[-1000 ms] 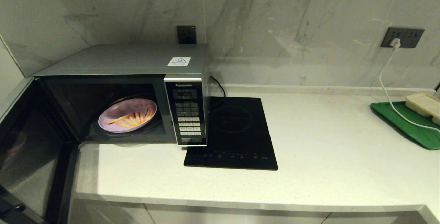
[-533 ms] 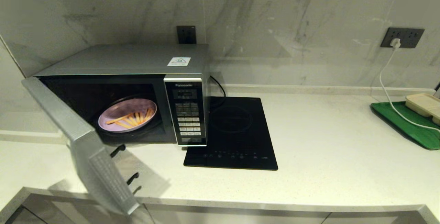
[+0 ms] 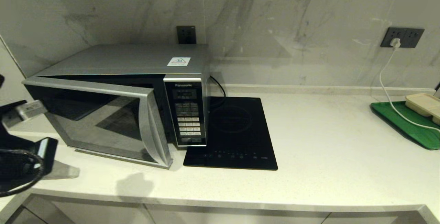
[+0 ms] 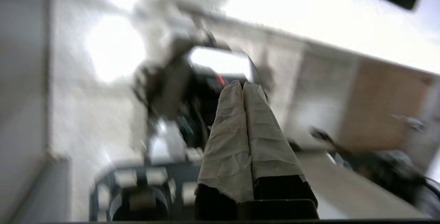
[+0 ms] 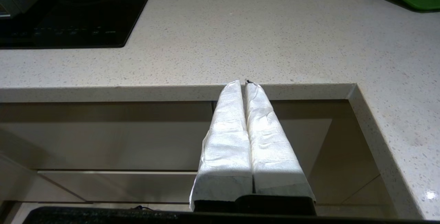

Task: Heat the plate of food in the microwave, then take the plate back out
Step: Close the microwave oven

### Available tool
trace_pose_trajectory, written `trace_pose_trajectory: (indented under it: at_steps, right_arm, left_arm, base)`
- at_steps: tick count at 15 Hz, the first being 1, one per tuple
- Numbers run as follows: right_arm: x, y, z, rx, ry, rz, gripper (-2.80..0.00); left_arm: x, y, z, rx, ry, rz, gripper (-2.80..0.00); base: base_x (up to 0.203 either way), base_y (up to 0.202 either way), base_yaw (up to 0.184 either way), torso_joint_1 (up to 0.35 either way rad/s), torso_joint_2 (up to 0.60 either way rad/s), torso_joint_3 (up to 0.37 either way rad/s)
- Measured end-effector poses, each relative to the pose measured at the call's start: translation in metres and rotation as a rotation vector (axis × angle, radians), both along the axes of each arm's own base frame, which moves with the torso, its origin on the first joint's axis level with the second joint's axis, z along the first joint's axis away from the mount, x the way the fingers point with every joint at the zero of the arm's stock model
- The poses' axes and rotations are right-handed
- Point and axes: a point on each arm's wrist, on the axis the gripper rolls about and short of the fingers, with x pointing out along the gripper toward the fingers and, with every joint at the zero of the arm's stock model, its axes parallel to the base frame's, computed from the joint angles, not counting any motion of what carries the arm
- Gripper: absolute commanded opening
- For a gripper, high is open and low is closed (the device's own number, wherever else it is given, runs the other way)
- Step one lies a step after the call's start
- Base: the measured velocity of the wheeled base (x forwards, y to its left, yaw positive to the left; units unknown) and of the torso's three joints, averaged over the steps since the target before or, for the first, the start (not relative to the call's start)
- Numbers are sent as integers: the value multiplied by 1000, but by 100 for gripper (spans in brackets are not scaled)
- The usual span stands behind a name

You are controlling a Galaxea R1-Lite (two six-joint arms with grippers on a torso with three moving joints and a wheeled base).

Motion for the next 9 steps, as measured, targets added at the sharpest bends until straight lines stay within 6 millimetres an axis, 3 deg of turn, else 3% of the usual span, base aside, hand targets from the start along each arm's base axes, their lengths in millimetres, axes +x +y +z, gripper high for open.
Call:
trace_pose_trajectory:
  at_steps: [3,9]
  right_arm:
    - [0,0,0,0,0,0,-280]
    - [0,0,0,0,0,0,-280]
  left_arm:
    - [22,-30,-11,110,-263,56,-280]
    - [48,-84,0,83,-607,2,-280]
  base:
    - [0,0,0,0,0,0]
    - [0,0,0,0,0,0]
